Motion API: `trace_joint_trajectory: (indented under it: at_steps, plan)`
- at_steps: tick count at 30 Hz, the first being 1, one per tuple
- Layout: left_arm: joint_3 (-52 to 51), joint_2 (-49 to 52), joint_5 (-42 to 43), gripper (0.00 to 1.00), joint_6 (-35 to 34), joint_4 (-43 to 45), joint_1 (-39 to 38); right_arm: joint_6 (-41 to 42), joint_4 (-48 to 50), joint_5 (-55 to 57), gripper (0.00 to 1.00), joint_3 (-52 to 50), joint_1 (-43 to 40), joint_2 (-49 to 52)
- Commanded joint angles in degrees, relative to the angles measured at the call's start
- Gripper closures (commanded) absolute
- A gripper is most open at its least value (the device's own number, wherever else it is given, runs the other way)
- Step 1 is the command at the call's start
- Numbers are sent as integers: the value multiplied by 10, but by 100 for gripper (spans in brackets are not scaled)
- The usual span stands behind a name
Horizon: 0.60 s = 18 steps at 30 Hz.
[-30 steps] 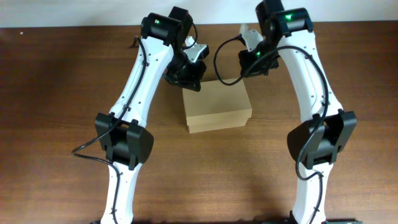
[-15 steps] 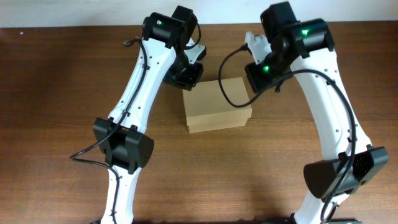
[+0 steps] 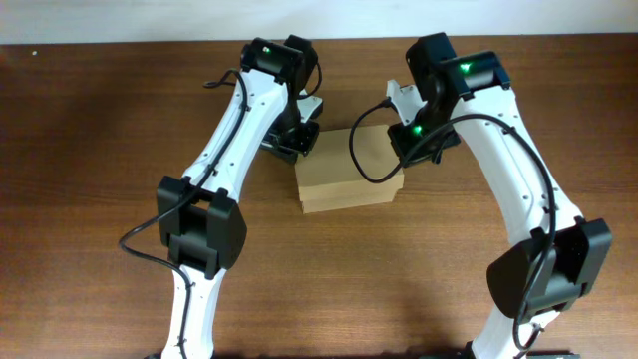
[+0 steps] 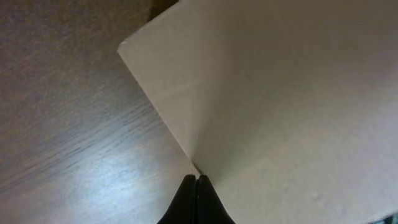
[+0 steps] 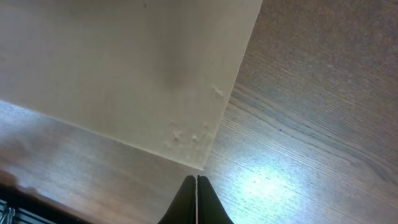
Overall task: Pack container
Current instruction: 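Swing the lid down over the box with both grippers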
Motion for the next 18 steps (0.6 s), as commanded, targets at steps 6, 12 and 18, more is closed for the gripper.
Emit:
trace_joint_trajectory:
  at_steps: [6,12,18]
  plan:
    - [-39,-16,9,98,19,24,-2,-4,16,-25,96,-21,4,55]
    - [-39,-16,9,98,19,30,-2,-4,28,-33,96,-23,4,107]
    - [-39,-16,9,98,19,35,-2,-4,33,-34,96,-23,4,139]
